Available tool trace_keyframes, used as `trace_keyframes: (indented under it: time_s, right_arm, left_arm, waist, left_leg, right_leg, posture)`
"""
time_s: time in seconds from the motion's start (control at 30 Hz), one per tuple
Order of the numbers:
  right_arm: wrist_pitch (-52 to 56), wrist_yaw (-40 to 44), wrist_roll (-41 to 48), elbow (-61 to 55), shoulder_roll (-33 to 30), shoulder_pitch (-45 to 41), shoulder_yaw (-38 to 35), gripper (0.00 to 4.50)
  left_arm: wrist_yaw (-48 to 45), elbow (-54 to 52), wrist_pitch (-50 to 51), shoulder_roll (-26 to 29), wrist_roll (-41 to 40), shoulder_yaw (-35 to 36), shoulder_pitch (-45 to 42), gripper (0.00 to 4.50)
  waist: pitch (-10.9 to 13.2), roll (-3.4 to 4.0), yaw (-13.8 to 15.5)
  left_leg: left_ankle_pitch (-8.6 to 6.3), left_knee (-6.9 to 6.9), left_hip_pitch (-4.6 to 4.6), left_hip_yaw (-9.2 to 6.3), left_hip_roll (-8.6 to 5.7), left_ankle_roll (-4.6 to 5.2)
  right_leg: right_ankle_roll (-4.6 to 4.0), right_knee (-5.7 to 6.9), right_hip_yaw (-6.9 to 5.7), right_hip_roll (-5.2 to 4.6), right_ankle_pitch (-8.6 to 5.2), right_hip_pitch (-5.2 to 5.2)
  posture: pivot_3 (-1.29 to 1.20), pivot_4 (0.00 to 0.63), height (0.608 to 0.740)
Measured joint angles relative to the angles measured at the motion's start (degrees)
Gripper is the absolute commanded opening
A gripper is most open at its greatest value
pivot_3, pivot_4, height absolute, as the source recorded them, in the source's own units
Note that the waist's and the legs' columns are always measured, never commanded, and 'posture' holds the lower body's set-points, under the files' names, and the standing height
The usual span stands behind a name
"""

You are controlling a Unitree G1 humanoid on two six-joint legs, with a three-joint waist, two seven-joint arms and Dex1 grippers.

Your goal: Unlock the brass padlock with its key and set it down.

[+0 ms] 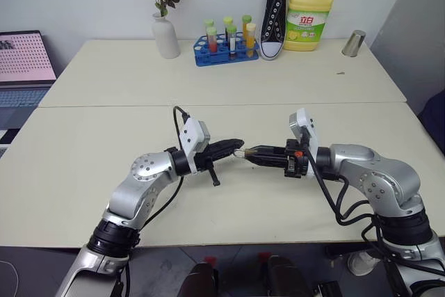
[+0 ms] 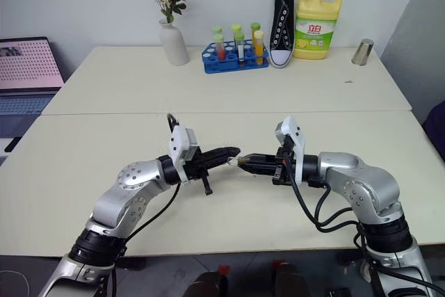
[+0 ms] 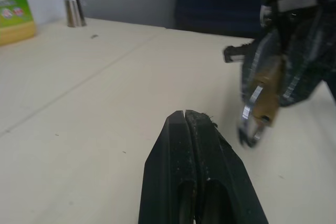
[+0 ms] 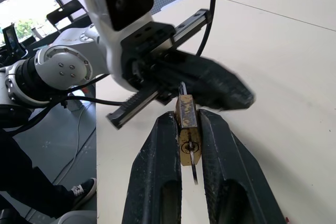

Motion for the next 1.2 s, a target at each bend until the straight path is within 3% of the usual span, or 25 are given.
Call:
trace_keyframes:
  time_s: [0.37, 0.7, 0.83, 1.2]
  right_arm:
    - [-1.00, 0.14, -0.12, 0.26, 0.08, -0.01, 0.02, 0.17]
    - [-1.05, 0.47, -0.15, 0.31, 0.02, 0.00, 0.13, 0.17]
    - [-1.06, 1.00, -0.19, 0.31, -0.04, 0.00, 0.29, 0.17]
    - [-1.13, 1.30, -0.29, 0.33, -0.45, 0.00, 1.06, 0.17]
  left_arm:
    - [-3.48, -4.43, 1.90, 0.74, 0.95, 0.14, 2.30, 0.00]
    - [1.84, 0.66, -1.20, -1.62, 8.86, 1.73, 2.47, 0.00]
    - [1.57, -0.19, 0.94, -3.71, 5.68, 3.76, 0.88, 0.00]
    - [-1.26, -7.00, 9.54, -2.94, -1.20, 4.48, 2.57, 0.00]
  waist:
    - [0.00, 0.00, 0.07]
    - [0.01, -0.01, 0.21]
    - [0.01, -0.01, 0.11]
    - [0.00, -0.01, 0.09]
  left_leg:
    - [-0.01, 0.00, 0.00, 0.00, 0.02, 0.01]
    - [-0.01, 0.00, -0.01, -0.01, 0.01, 0.02]
    - [-0.01, 0.00, -0.01, 0.01, 0.02, 0.01]
    - [-0.01, -0.01, -0.01, 0.01, 0.04, 0.01]
  right_leg:
    - [0.00, -0.01, 0.01, -0.01, 0.00, 0.01]
    - [0.00, -0.03, -0.01, -0.02, 0.00, 0.01]
    - [0.00, -0.03, 0.01, -0.04, 0.00, 0.01]
    - [0.00, -0.04, 0.01, -0.04, 0.00, 0.01]
  posture:
    - [0.00, 0.150, 0.740]
    - [0.00, 0.150, 0.740]
    - [0.00, 0.150, 0.740]
    - [0.00, 0.150, 0.740]
